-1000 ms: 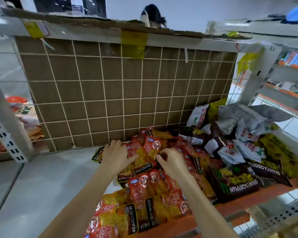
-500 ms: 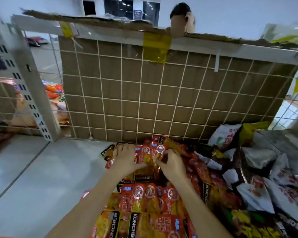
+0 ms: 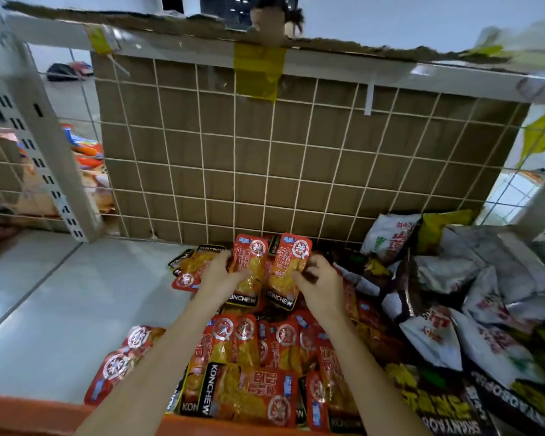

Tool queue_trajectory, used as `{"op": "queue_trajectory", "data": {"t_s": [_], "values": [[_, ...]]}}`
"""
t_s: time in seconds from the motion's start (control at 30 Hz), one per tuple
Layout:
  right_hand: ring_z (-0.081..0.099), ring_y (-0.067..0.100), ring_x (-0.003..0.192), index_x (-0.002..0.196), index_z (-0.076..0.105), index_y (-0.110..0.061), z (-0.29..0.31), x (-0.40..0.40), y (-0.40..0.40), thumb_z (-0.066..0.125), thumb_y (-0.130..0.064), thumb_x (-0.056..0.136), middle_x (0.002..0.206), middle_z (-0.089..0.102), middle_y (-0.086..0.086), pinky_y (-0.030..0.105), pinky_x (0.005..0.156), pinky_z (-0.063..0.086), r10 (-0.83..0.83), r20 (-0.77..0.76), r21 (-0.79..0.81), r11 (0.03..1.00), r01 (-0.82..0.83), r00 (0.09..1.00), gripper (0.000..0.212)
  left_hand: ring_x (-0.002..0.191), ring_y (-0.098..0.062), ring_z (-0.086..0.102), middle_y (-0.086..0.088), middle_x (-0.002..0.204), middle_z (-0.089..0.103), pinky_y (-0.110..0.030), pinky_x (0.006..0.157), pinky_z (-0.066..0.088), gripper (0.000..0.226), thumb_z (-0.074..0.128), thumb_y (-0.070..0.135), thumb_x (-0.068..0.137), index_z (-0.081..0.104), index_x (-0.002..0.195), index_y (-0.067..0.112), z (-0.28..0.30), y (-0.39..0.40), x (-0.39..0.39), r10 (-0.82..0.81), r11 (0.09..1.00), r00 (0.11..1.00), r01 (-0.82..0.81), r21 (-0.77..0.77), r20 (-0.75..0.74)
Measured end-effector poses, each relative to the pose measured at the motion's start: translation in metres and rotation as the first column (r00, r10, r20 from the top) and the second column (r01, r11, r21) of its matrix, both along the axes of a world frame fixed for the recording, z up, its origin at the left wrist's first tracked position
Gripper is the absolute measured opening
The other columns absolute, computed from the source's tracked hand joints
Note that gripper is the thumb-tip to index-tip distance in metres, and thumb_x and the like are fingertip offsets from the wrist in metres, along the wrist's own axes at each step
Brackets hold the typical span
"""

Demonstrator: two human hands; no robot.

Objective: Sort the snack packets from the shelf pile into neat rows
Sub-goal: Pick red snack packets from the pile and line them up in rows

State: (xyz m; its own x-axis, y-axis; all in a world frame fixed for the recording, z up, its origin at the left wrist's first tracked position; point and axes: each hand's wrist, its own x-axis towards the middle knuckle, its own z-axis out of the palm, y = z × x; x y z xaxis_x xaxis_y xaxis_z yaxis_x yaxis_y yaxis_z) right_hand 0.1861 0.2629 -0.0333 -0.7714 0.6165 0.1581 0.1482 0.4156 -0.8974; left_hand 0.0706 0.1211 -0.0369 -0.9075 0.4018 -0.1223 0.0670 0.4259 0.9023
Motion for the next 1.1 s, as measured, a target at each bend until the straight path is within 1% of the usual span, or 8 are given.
{"op": "queue_trajectory", "data": {"t_s": [0.1,0.2,0.37,0.6,0.77,0.9,1.0,1.1], "values": [[0.059,-0.006,0.075,0.090,0.058,-0.017,0.008,0.013,0.010,0.065,-0.012,0.088,0.081,0.059,-0.016,0.002,0.059,0.042,-0.015,-0.064,-0.068,0.998,0.011,0.998,0.009,0.096,-0.019,0.064,-0.005,0.109,0.067,-0.037,0.088,0.050,0.038,0.070,0.022,0.083,0.058,0.117,0.012,0.002,0.003,0.001,0.027,0.995,0.998,-0.033,0.099,0.065],[0.063,-0.006,0.072,0.098,0.062,-0.015,0.014,0.026,0.016,0.064,-0.012,0.088,0.087,0.066,-0.007,0.008,0.058,0.046,-0.027,-0.106,-0.162,0.987,0.010,0.994,0.010,0.094,-0.019,0.065,-0.005,0.104,0.069,-0.036,0.086,0.050,0.026,0.068,0.020,0.085,0.060,0.109,0.013,0.008,0.008,0.006,0.029,0.979,0.992,-0.053,0.198,0.125],[0.068,0.005,0.080,0.094,0.065,-0.023,0.018,0.046,0.023,0.067,-0.015,0.086,0.092,0.071,-0.005,0.018,0.066,0.053,-0.039,-0.138,-0.262,0.965,0.001,0.990,0.012,0.091,-0.023,0.068,-0.006,0.097,0.072,-0.045,0.090,0.051,0.024,0.065,0.021,0.087,0.064,0.108,0.009,0.019,0.015,0.026,-0.002,0.946,0.977,-0.068,0.317,0.213],[0.070,0.010,0.081,0.089,0.063,-0.028,0.016,0.061,0.011,0.069,-0.015,0.085,0.090,0.072,-0.003,0.030,0.074,0.058,0.052,-0.120,-0.318,0.944,-0.088,0.991,0.015,0.086,-0.021,0.069,-0.001,0.087,0.074,-0.036,0.079,0.051,0.016,0.062,0.021,0.089,0.065,0.101,0.012,0.025,-0.008,0.064,0.044,0.896,0.958,-0.163,0.413,0.283],[0.070,0.008,0.081,0.090,0.063,-0.029,0.009,0.055,-0.017,0.068,-0.013,0.085,0.088,0.072,-0.005,0.027,0.072,0.058,0.162,-0.108,-0.352,0.916,-0.190,0.981,0.017,0.085,-0.029,0.069,-0.011,0.094,0.073,-0.044,0.081,0.053,0.019,0.064,0.019,0.085,0.065,0.103,0.012,0.022,-0.050,0.073,0.165,0.843,0.918,-0.321,0.432,0.360],[0.069,0.009,0.084,0.087,0.062,-0.030,0.005,0.043,-0.043,0.069,-0.016,0.085,0.089,0.071,-0.007,0.030,0.080,0.057,0.248,-0.051,-0.356,0.900,-0.250,0.967,0.016,0.071,-0.026,0.070,-0.013,0.085,0.073,-0.035,0.065,0.055,0.010,0.062,0.011,0.086,0.067,0.094,0.010,0.021,-0.089,0.081,0.286,0.786,0.893,-0.426,0.449,0.347],[0.068,0.015,0.087,0.095,0.064,-0.023,0.001,0.029,-0.069,0.071,-0.019,0.084,0.091,0.071,-0.003,0.032,0.080,0.056,0.297,-0.017,-0.368,0.886,-0.283,0.955,0.013,0.063,-0.023,0.069,-0.012,0.078,0.072,-0.036,0.065,0.056,0.007,0.062,0.009,0.085,0.068,0.088,0.008,0.017,-0.123,0.085,0.366,0.749,0.865,-0.493,0.443,0.344],[0.066,0.015,0.087,0.105,0.064,-0.012,0.000,0.012,-0.109,0.071,-0.018,0.083,0.094,0.071,0.002,0.020,0.073,0.052,0.365,-0.016,-0.398,0.852,-0.341,0.931,0.023,0.056,-0.019,0.067,-0.010,0.071,0.071,-0.029,0.056,0.055,0.006,0.062,0.007,0.085,0.068,0.085,0.009,0.012,-0.165,0.085,0.465,0.699,0.820,-0.571,0.430,0.334]]}}
